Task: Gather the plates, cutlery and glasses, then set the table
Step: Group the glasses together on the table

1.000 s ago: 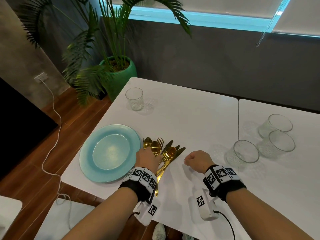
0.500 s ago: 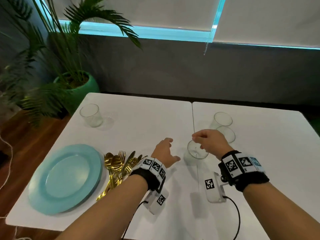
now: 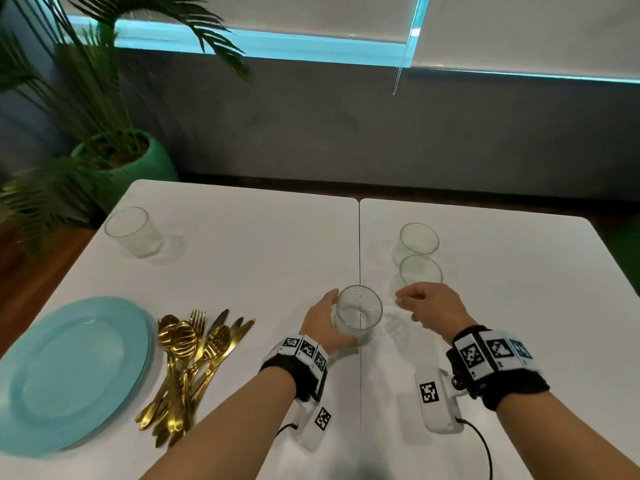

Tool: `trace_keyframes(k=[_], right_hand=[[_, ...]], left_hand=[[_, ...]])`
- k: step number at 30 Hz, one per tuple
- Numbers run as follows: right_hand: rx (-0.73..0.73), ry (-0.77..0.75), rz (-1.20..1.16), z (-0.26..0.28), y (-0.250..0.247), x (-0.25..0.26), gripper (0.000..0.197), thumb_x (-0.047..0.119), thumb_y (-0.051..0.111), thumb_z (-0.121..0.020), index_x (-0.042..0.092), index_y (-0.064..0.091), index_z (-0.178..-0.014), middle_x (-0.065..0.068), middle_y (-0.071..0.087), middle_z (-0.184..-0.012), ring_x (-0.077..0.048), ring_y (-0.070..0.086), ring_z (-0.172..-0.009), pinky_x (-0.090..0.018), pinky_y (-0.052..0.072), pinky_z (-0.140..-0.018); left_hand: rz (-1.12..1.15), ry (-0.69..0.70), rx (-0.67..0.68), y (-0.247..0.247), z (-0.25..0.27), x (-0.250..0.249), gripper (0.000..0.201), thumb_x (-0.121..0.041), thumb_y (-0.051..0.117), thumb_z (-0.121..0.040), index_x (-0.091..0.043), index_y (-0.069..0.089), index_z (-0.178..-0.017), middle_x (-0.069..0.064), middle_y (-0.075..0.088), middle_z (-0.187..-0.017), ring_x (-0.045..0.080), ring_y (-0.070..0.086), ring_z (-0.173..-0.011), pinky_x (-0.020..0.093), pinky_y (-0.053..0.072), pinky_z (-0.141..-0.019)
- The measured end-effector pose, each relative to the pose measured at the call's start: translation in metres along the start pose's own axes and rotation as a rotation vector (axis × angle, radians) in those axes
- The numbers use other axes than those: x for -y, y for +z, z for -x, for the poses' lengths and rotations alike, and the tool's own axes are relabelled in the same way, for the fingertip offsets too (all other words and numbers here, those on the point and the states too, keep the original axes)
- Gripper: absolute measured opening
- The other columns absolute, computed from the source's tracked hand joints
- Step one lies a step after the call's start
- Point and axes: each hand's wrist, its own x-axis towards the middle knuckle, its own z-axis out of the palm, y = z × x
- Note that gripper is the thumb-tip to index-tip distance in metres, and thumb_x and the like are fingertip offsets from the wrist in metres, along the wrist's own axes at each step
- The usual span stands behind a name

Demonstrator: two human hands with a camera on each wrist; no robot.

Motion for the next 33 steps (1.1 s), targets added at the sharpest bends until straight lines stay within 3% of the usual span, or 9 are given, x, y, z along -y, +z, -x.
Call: trace_keyframes(k=[3, 6, 9, 12, 16, 20, 25, 31, 33], right_hand=[[0.032, 0.038, 0.017, -0.003, 0.006, -0.009, 0.021, 0.015, 0.065, -0.086, 0.014, 0.070, -0.106, 0.001, 0.063, -0.088, -0.008, 0.055, -0.070, -0.013, 0.038, -0.057], [0.043, 0.026, 0.048, -0.002, 0.015, -0.019, 0.033, 0.010, 0.061, -0.084, 0.016, 0.065, -0.117, 0.001, 0.063, -0.092, -0.013, 0.058, -0.080, -0.014, 0.041, -0.065], [0.119, 0.002, 0.007, 0.004, 0.032, -0.026, 0.059, 0.021, 0.074, -0.078, 0.021, 0.049, -0.131, 0.003, 0.057, -0.117, -0.014, 0.055, -0.097, -0.023, 0.042, -0.083], [0.183, -0.014, -0.196, 0.003, 0.049, -0.025, 0.081, 0.032, 0.082, -0.068, 0.023, 0.040, -0.136, 0.006, 0.049, -0.129, -0.018, 0.052, -0.111, -0.029, 0.046, -0.089], [0.175, -0.040, -0.492, -0.007, 0.061, -0.010, 0.078, 0.014, 0.084, -0.066, 0.019, 0.044, -0.133, -0.003, 0.057, -0.124, -0.019, 0.055, -0.111, -0.029, 0.048, -0.089], [0.157, -0.105, -0.501, -0.017, 0.066, 0.019, 0.071, 0.005, 0.085, -0.063, 0.019, 0.051, -0.123, -0.004, 0.061, -0.115, -0.010, 0.059, -0.097, -0.035, 0.050, -0.093], [0.181, -0.201, -0.437, -0.029, 0.080, 0.063, 0.068, 0.011, 0.085, -0.065, 0.016, 0.052, -0.124, -0.002, 0.062, -0.112, -0.017, 0.059, -0.103, -0.027, 0.045, -0.089], [0.238, -0.228, -0.431, -0.045, 0.118, 0.116, 0.066, 0.011, 0.084, -0.067, 0.017, 0.052, -0.125, -0.001, 0.061, -0.113, -0.017, 0.058, -0.102, -0.024, 0.044, -0.087], [0.240, -0.231, -0.423, -0.049, 0.132, 0.132, 0.066, 0.012, 0.084, -0.066, 0.018, 0.052, -0.124, 0.000, 0.060, -0.112, -0.016, 0.058, -0.101, -0.024, 0.044, -0.087]], left_hand=[[-0.091, 0.062, -0.013, 0.003, -0.003, -0.002, 0.085, -0.029, 0.085, -0.059, -0.017, 0.046, -0.134, 0.000, 0.057, -0.127, 0.021, 0.053, -0.120, 0.020, 0.041, -0.089], [-0.077, 0.067, -0.027, 0.005, -0.004, -0.002, 0.091, -0.041, 0.082, -0.051, -0.018, 0.048, -0.133, 0.000, 0.059, -0.126, 0.018, 0.055, -0.116, 0.022, 0.043, -0.093], [-0.057, 0.100, -0.061, 0.003, -0.007, 0.000, 0.076, -0.036, 0.087, -0.055, -0.015, 0.056, -0.122, -0.004, 0.061, -0.107, 0.012, 0.056, -0.098, 0.013, 0.043, -0.077], [-0.038, 0.146, -0.060, -0.002, -0.009, -0.005, 0.075, -0.037, 0.083, -0.051, -0.011, 0.059, -0.118, -0.008, 0.057, -0.096, 0.008, 0.055, -0.087, 0.000, 0.038, -0.064], [0.005, 0.221, -0.056, -0.011, -0.012, -0.015, 0.060, -0.038, 0.073, -0.048, -0.015, 0.065, -0.102, -0.015, 0.059, -0.078, -0.010, 0.057, -0.068, 0.001, 0.044, -0.061], [-0.041, 0.217, -0.111, -0.030, -0.018, -0.014, 0.069, -0.047, 0.077, -0.047, -0.021, 0.061, -0.109, -0.006, 0.067, -0.093, 0.009, 0.062, -0.092, 0.025, 0.053, -0.087], [-0.131, 0.141, -0.145, -0.095, -0.018, -0.008, 0.105, -0.040, 0.088, -0.053, -0.025, 0.034, -0.141, -0.001, 0.051, -0.123, 0.013, 0.043, -0.119, 0.034, 0.042, -0.105], [-0.017, -0.046, -0.605, -0.215, -0.029, 0.025, 0.082, -0.029, 0.082, -0.069, -0.011, 0.040, -0.137, 0.008, 0.054, -0.128, 0.024, 0.049, -0.119, 0.031, 0.040, -0.097], [0.058, -0.170, -0.765, -0.253, -0.038, 0.044, 0.084, -0.030, 0.081, -0.070, -0.006, 0.038, -0.137, 0.012, 0.052, -0.133, 0.029, 0.049, -0.123, 0.035, 0.038, -0.103]])
